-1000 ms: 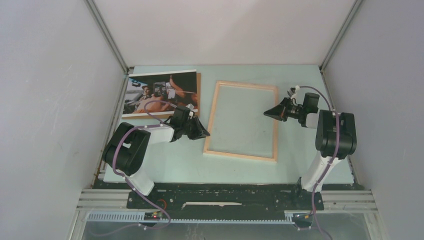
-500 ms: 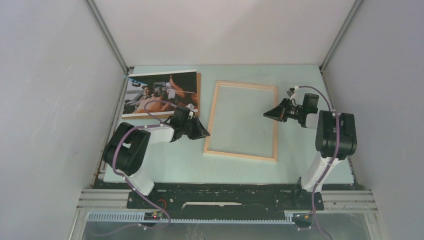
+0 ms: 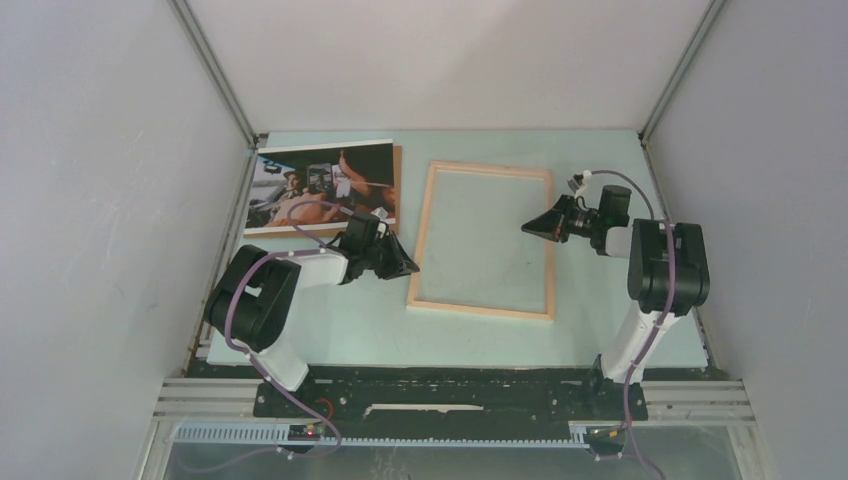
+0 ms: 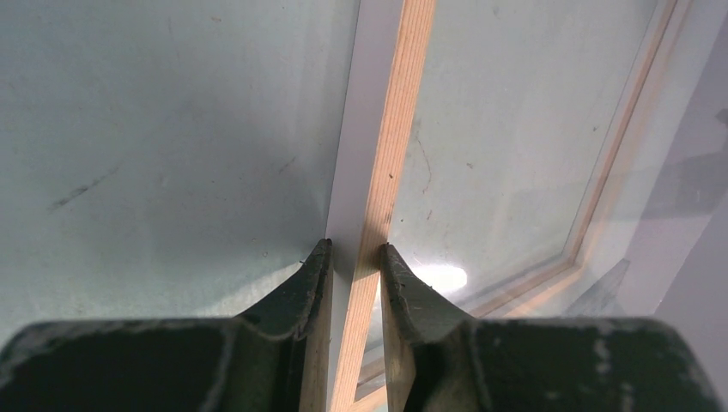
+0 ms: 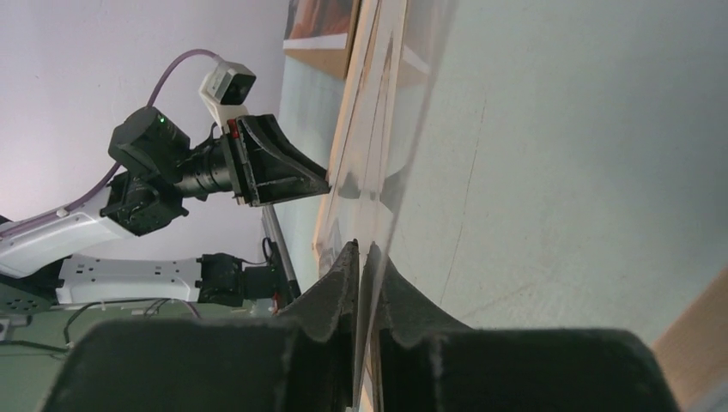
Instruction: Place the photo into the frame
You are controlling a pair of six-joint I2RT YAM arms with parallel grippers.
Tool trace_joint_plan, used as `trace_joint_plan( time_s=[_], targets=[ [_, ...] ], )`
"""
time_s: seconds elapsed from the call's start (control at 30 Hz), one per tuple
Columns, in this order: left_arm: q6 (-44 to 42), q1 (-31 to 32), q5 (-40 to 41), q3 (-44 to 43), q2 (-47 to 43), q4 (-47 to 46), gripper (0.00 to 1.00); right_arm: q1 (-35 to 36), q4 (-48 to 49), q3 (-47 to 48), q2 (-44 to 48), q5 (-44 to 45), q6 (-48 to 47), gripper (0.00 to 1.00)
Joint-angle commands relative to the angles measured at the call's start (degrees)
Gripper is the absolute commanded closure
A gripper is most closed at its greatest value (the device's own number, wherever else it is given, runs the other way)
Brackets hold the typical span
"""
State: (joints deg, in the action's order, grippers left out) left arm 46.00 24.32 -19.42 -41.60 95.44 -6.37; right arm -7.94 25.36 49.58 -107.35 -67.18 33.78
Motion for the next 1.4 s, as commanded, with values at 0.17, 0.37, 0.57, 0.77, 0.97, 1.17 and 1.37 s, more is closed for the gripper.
trace_joint_plan(
  time_s=[0.17,0.37,0.57,0.77,0.97,1.17,1.37],
  targets=[
    [-0.52,1.26,-1.44,2.05,-0.34,0.22,0.87,2.96,-4.97,1.82,-2.08,-0.20,-0.80,0.82],
    [-0.39,1.26,-1.50,2.23,-0.09,-0.34,0.87,3.26,-7.76,3.26,-2.45,0.74,-2.61,0.81],
    [-0.38,1.26,-1.63,2.58,0.05,-0.66,0.87,3.55,-20.36,6.16,-0.07,6.50,-8.65,0.62],
    [-0.36,1.26,-1.59,2.67,0.06,-0.96,0.87,4.94,-41.57,12.02,2.06,19.44,-15.52,0.32],
    [-0.29,1.26,-1.66,2.75,0.05,-1.19,0.87,7.75,-51.13,16.53,3.39,31.06,-17.91,0.00],
    [-0.20,1.26,-1.51,3.10,-0.23,-1.19,0.87,12.35,-60.54,22.35,4.11,43.82,-19.42,0.00],
    [-0.16,1.26,-1.58,3.30,-0.30,-1.36,0.87,15.72,-67.69,26.59,4.17,56.37,-19.11,0.00]
  ],
)
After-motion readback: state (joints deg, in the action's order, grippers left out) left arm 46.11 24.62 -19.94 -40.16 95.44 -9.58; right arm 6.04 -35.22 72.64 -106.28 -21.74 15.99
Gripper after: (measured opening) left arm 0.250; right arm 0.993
